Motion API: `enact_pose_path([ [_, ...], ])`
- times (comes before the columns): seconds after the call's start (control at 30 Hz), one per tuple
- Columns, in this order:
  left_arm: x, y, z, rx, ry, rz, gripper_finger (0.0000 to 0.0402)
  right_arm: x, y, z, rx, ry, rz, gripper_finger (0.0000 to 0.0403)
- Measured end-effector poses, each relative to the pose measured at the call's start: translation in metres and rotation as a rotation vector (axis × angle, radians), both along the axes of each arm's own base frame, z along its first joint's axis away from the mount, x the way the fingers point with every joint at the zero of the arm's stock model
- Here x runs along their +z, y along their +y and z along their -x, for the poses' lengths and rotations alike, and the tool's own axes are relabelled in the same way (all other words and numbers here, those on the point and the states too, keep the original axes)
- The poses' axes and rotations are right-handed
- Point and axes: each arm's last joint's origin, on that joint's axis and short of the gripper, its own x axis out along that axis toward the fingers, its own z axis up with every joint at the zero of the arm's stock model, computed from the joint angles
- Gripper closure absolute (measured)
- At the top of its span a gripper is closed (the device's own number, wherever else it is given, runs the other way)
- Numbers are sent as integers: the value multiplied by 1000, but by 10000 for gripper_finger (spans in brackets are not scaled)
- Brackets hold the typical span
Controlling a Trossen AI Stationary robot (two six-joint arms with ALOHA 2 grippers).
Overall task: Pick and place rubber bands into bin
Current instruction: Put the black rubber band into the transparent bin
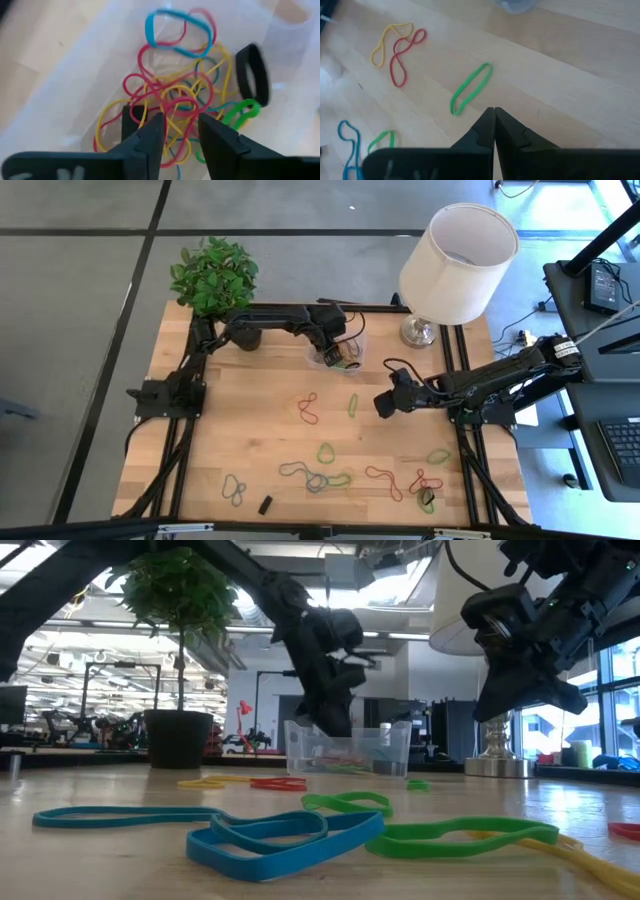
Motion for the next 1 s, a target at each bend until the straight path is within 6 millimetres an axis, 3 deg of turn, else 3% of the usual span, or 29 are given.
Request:
enact_pose_path([
  [0.33, 42, -4, 14, 103, -30, -85, 281, -1, 0, 1, 77, 31, 63, 391],
  [0.53, 62, -18, 27, 224, -6, -9, 298, -1, 1, 1, 171, 60, 103, 391],
  [0.77, 87, -59, 40, 226, 47, -6, 390, -3, 2, 4, 297, 116, 122, 391],
  [0.9, 94, -91, 54, 216, 28, 23, 400, -5, 1, 7, 319, 159, 141, 391],
  [1.0, 94, -118, 76, 206, 27, 15, 400, -7, 1, 9, 320, 189, 141, 391],
])
